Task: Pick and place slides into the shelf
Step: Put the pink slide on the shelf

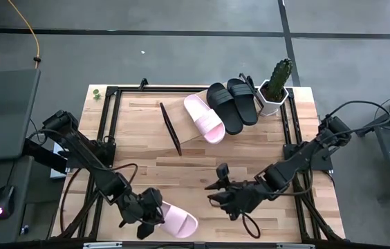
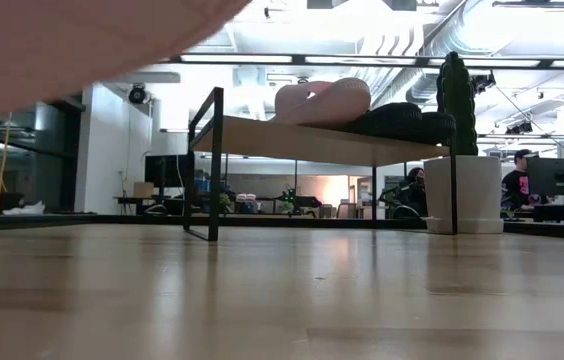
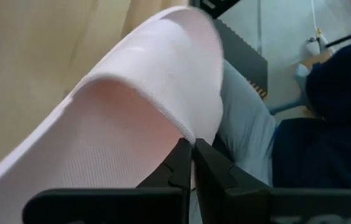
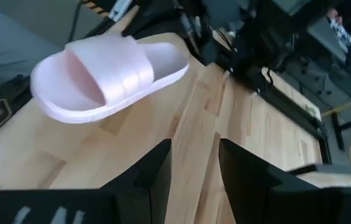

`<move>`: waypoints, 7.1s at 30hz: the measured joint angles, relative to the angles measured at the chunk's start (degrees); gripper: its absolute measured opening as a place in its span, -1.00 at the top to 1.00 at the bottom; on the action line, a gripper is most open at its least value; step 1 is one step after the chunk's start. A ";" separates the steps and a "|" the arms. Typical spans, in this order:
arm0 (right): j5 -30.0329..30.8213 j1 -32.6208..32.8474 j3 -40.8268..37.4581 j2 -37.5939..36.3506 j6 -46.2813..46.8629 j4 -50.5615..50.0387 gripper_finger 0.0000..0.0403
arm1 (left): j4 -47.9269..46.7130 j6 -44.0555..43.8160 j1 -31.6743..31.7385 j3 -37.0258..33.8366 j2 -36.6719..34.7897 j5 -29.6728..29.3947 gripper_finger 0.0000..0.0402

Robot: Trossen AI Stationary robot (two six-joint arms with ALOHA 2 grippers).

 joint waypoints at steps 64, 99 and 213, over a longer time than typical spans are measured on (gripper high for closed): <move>3.51 9.64 -0.02 8.57 -41.98 31.33 -0.13 | -8.09 13.54 0.26 17.24 -4.49 3.87 1.00; 0.89 9.62 -0.02 8.57 -39.80 33.97 -0.13 | -3.76 16.88 7.08 17.22 -4.46 11.88 1.00; 19.29 2.82 -0.07 -0.37 -27.52 11.55 0.94 | -12.39 41.89 14.14 17.28 -22.38 3.00 0.00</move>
